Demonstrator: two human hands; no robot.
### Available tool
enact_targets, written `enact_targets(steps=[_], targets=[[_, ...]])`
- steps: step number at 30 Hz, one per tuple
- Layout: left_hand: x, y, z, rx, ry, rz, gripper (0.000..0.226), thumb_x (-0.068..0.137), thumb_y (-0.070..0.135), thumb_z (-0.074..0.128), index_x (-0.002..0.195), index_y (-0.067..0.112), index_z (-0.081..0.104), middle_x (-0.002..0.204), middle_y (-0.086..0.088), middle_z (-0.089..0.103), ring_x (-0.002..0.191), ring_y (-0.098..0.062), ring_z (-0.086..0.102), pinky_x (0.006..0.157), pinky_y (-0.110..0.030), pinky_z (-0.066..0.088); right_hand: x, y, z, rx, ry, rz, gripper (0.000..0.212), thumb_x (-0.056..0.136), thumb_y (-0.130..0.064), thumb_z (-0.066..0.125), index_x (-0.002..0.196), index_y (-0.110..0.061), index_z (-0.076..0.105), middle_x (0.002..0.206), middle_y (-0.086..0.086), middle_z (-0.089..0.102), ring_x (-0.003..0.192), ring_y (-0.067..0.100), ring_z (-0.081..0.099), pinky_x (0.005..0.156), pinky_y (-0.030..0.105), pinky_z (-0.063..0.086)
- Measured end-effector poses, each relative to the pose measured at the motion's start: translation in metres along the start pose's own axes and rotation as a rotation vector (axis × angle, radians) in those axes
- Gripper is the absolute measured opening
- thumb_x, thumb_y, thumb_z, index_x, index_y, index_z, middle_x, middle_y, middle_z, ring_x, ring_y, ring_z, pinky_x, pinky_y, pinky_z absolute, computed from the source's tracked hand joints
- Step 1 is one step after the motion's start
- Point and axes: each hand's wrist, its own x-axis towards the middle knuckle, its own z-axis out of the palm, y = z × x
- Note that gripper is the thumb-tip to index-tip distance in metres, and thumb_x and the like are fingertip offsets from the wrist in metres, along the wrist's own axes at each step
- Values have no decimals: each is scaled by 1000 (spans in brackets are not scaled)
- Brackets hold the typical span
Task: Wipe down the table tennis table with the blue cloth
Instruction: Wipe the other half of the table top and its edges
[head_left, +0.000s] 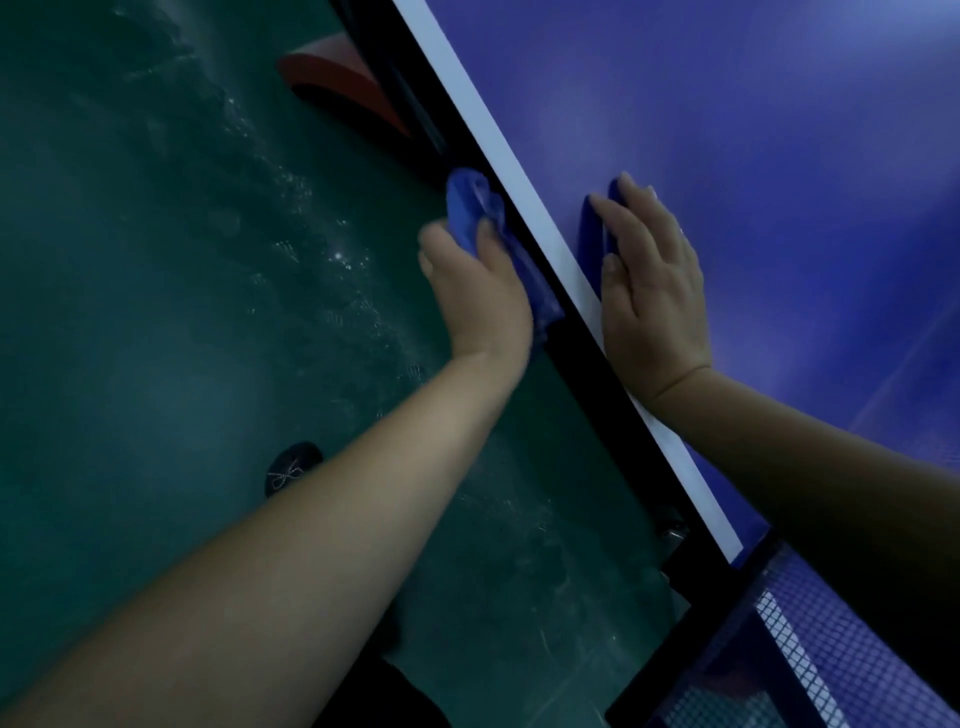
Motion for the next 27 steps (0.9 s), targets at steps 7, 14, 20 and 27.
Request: enact_targets(steps=[7, 14, 20, 27], targets=[[82, 31, -5, -27, 124, -152, 17, 102, 19, 45, 110, 4, 47, 117, -18, 58, 103, -27, 59, 92, -33, 46, 1, -2, -1, 18, 7, -4, 47, 96, -14, 37, 142, -21, 43, 154, -1, 32, 145, 17, 22, 117, 46, 21], [56, 40, -11, -24, -22, -53, 14, 101, 23, 47, 101, 10, 41, 115, -20, 51, 100, -31, 56, 93, -46, 47, 33, -6, -1, -32, 60, -47, 39, 93, -9, 45, 131, -12, 55, 140, 12, 46, 128, 30, 43, 109, 31, 27], [126, 53, -15, -46, 116, -123, 26, 102, 20, 43, 118, 0, 46, 121, -19, 51, 105, -29, 55, 97, -39, 44, 137, -49, 9, -9, 28, -127, 42, 92, -14, 45, 133, -16, 53, 148, 7, 38, 136, 24, 36, 111, 31, 29], [100, 48, -6, -64, 133, 27, 10, 101, 17, 46, 105, 9, 42, 113, -11, 44, 89, -12, 48, 82, -23, 40, 226, -102, 27, -5, -14, -288, 43, 95, -19, 42, 138, -18, 48, 151, 2, 34, 140, 17, 31, 112, 19, 22]])
